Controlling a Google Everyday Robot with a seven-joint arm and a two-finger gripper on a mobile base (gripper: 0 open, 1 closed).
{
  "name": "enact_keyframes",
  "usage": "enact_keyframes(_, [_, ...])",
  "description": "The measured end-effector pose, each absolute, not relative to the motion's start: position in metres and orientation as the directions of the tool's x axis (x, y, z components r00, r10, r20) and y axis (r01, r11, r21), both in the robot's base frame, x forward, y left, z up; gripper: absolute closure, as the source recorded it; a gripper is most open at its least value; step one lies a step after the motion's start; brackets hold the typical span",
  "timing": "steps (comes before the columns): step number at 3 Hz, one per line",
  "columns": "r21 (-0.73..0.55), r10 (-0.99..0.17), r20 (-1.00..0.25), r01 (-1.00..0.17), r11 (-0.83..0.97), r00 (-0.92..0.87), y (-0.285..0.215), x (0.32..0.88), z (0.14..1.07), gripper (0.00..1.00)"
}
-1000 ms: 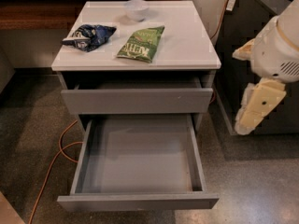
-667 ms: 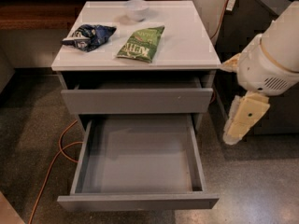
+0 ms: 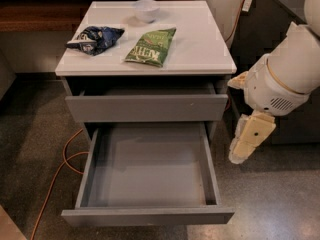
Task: Close middle drawer
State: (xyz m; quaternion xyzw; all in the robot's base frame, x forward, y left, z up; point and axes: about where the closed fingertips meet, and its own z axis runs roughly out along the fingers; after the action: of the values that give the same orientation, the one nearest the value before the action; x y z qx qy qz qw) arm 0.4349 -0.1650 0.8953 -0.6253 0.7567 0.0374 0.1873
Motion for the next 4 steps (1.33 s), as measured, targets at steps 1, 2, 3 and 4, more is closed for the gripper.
enact_keyframes(1, [-0.162,-0.932,-0.333,-0.965,0.205,-0.142,-0.165,0.437,0.883,0.0])
enact_keyframes(2, [-0.155,-0.93,-0.344,-0.97,0.189,-0.126,-0.158,0.439,0.857,0.0])
enact_keyframes(3, [-0.157,-0.931,-0.351,-0.974,0.162,-0.098,-0.139,0.442,0.822,0.0])
enact_keyframes(4, [-0.153,-0.937,-0.344,-0.98,0.125,-0.066,-0.122,0.443,0.784,0.0])
